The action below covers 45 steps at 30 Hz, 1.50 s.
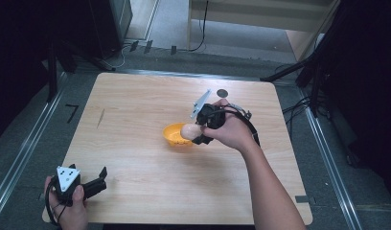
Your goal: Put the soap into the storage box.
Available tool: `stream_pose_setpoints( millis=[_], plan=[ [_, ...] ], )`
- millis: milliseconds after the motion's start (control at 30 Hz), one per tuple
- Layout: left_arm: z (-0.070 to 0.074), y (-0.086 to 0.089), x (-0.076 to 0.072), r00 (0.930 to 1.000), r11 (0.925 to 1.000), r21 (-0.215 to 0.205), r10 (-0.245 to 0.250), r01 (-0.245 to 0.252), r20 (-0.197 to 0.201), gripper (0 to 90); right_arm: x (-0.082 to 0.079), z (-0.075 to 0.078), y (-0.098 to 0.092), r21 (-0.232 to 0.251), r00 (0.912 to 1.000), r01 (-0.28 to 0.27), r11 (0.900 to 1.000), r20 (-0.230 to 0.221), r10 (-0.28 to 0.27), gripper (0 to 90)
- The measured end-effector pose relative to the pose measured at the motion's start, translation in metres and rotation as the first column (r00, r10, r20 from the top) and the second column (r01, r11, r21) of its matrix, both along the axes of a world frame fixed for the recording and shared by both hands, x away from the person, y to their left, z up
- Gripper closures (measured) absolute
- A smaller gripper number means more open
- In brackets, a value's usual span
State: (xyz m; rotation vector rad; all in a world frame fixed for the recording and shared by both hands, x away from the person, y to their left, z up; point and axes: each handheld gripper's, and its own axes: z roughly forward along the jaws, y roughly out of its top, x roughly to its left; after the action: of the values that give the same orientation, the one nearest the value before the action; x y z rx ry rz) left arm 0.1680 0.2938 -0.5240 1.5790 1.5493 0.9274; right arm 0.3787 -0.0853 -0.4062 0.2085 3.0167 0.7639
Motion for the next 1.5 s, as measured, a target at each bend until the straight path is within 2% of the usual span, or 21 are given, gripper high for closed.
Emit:
stream_pose_setpoints(
  millis=[133,333,500,567,800,1100,1333,1500],
  plan=[
    [0.0,0.001,0.0,1.0,1.0,-0.007,0.0,0.0,0.003,0.1,0.007,-0.003,0.006,-0.015,1.0,-0.009,1.0,-0.002,0.009,33.9],
    [0.0,0.001,0.0,1.0,1.0,-0.007,-0.003,0.003,0.0,0.1,0.012,-0.005,0.014,-0.028,0.999,-0.04,0.999,0.018,0.04,33.9],
    [0.0,0.0,0.0,1.0,1.0,-0.006,-0.003,0.003,0.002,0.1,0.015,-0.007,0.016,-0.024,0.9987,-0.043,0.999,0.026,0.044,33.8],
    [0.0,0.0,0.0,1.0,1.0,-0.006,-0.004,0.004,0.002,0.1,0.016,-0.009,0.017,-0.036,0.9986,-0.047,0.998,0.022,0.048,33.8],
    [0.0,0.0,0.0,1.0,1.0,-0.006,-0.004,0.005,0.002,0.1,0.023,-0.018,0.02,-0.027,0.9984,-0.055,0.998,0.01,0.055,33.8],
    [0.0,0.001,0.0,1.0,0.9999,-0.01,-0.005,0.005,0.003,0.1,0.03,-0.026,0.038,-0.035,0.9958,-0.09,0.995,0.011,0.091,33.8],
    [0.0,0.001,0.0,1.0,0.9999,-0.016,-0.005,0.005,0.004,0.1,0.035,-0.033,0.054,-0.08,0.994,-0.108,0.991,0.008,0.109,33.8],
    [0.0,0.001,0.0,1.0,0.9998,-0.017,-0.006,0.006,0.004,0.1,0.038,-0.039,0.056,-0.096,0.9952,-0.098,0.991,-0.009,0.098,33.7]
  ],
)
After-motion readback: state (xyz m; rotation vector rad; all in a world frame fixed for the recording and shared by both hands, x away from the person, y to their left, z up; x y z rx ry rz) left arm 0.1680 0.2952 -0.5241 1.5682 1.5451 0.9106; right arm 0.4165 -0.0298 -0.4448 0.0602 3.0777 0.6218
